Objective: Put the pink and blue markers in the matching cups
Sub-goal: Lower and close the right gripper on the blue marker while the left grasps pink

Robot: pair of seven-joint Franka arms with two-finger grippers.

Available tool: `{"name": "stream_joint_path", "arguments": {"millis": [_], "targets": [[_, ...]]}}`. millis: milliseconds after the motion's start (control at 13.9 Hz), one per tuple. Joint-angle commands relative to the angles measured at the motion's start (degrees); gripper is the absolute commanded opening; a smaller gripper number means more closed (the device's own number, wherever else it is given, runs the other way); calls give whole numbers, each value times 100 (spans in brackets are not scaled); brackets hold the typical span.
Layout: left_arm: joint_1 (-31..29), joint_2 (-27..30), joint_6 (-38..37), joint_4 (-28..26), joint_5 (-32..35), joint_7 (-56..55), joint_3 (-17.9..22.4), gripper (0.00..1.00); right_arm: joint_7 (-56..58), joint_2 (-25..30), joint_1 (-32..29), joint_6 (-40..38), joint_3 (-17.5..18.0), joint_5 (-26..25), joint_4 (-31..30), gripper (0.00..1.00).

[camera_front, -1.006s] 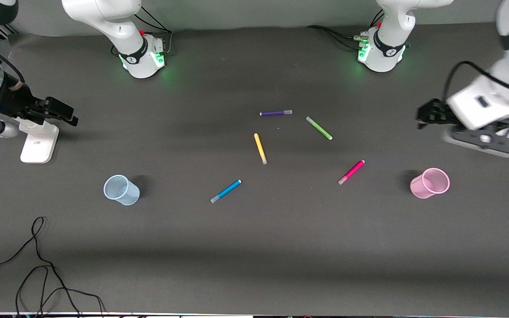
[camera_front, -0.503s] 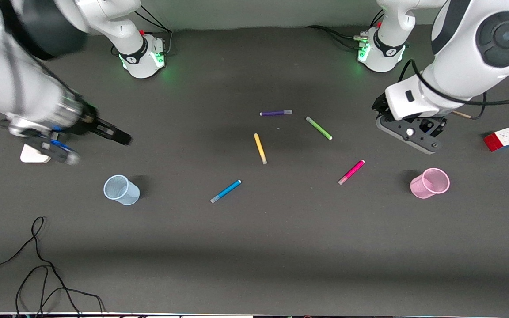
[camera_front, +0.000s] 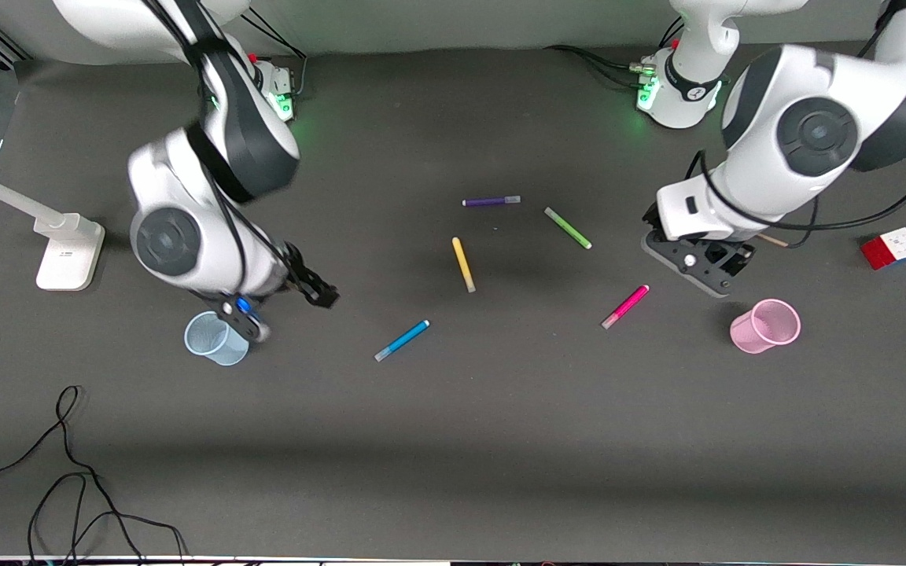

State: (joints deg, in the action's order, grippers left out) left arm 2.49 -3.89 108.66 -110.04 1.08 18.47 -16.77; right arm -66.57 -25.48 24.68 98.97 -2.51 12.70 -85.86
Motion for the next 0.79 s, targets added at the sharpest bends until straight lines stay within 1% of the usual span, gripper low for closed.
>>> {"name": "stream_joint_path", "arguments": {"millis": [0,144,216,359,575,719], "targets": [[6,363,1004,-1104,111,130,-1,99,-716,-606,263,602,-48,154,342,100],[15,302,1707,-1649,190,131,-1,99,-1066,-974,467,1061,-57,145,350,100],[6,241,2198,-1939,260,131,-1,99,-1260,-1150,616,1176,-57,145,350,100],[6,-5,2973,-2344,287,131,7,99,-1323,-1441,792,1440,-57,136,350,100],[-64,-654,3643,-2390,594,122,16,99,-1445,-1766,942,1800,-57,145,342,99],[-64,-1076,4021,-2390,656,122,34,99,-1595,-1960,1091,2133,-57,136,342,98]]}}
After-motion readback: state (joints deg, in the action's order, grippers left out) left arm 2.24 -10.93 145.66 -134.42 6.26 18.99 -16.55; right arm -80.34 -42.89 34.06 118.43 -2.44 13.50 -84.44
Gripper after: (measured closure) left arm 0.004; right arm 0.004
